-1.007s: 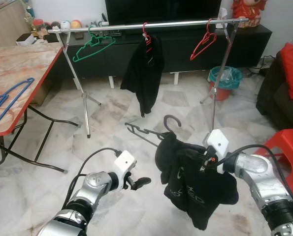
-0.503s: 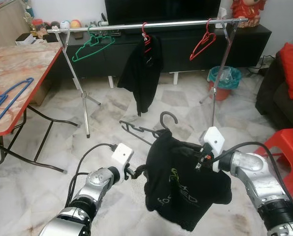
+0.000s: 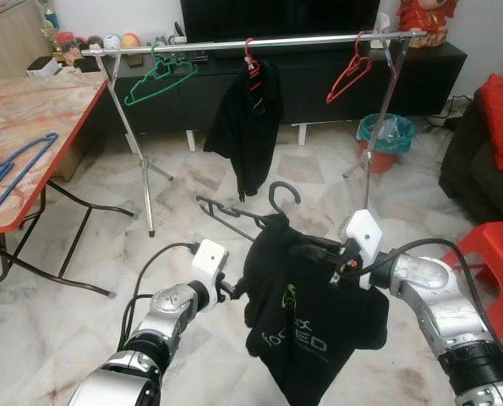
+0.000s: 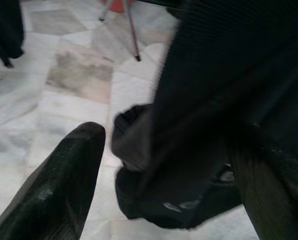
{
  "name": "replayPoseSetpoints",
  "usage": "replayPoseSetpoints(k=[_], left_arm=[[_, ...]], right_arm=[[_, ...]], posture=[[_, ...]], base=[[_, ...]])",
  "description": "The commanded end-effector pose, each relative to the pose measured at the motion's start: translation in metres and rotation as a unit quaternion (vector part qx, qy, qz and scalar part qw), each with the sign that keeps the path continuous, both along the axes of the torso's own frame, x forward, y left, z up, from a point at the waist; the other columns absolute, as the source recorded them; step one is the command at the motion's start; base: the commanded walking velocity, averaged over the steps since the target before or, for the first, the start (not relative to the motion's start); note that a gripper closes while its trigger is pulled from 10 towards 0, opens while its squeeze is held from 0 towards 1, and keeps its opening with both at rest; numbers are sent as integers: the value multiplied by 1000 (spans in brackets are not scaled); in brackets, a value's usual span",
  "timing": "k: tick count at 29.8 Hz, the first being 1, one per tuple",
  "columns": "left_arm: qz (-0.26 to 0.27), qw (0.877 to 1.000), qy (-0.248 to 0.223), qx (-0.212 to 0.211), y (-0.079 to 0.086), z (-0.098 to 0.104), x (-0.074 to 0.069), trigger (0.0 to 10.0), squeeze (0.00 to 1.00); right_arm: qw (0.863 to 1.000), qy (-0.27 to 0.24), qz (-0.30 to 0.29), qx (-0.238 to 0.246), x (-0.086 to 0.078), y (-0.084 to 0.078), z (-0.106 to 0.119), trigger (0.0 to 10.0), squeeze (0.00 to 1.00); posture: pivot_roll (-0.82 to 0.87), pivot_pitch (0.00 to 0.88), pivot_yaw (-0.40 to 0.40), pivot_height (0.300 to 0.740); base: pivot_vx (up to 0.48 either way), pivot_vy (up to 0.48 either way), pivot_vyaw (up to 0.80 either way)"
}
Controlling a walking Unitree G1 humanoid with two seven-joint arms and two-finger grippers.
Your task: Hang hanger
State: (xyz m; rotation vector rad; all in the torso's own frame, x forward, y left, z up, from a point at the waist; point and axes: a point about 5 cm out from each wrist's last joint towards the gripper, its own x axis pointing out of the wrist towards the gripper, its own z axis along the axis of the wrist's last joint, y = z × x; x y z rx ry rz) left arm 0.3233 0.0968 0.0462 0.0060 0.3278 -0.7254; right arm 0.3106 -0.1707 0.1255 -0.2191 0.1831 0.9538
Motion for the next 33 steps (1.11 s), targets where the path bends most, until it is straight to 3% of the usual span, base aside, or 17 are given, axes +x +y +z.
replayPoseSetpoints(k=[1, 9, 15, 24, 29, 33], left_arm=[[-18, 1000, 5, -1, -1, -3, -4, 10000, 0], [-11, 1000, -4, 6, -2, -1, -2, 10000, 0], [33, 999, -17, 0, 3, 2, 3, 10000, 0], [5, 999, -15, 32, 3, -5, -3, 10000, 0], [-58, 990, -21, 123, 7, -17, -13, 10000, 0], [-68, 983, -28, 166, 11, -22, -16, 10000, 0]], right_arm=[[999, -26, 8, 18, 1, 6, 13, 10000, 0], [999, -35, 28, 22, -1, 13, 21, 10000, 0], [998, -28, 58, 21, -11, 17, 21, 10000, 0], [996, -28, 77, 15, -16, 17, 25, 10000, 0], [995, -36, 90, 12, -17, 17, 33, 10000, 0], [994, -37, 101, 15, -19, 18, 35, 10000, 0]], posture=[[-40, 0, 61, 740], [-46, 0, 63, 740], [-49, 0, 61, 740], [-52, 0, 56, 740], [-52, 0, 50, 740], [-49, 0, 46, 740]], base=[[0, 0, 0], [0, 0, 0], [0, 0, 0], [0, 0, 0], [0, 0, 0], [0, 0, 0]])
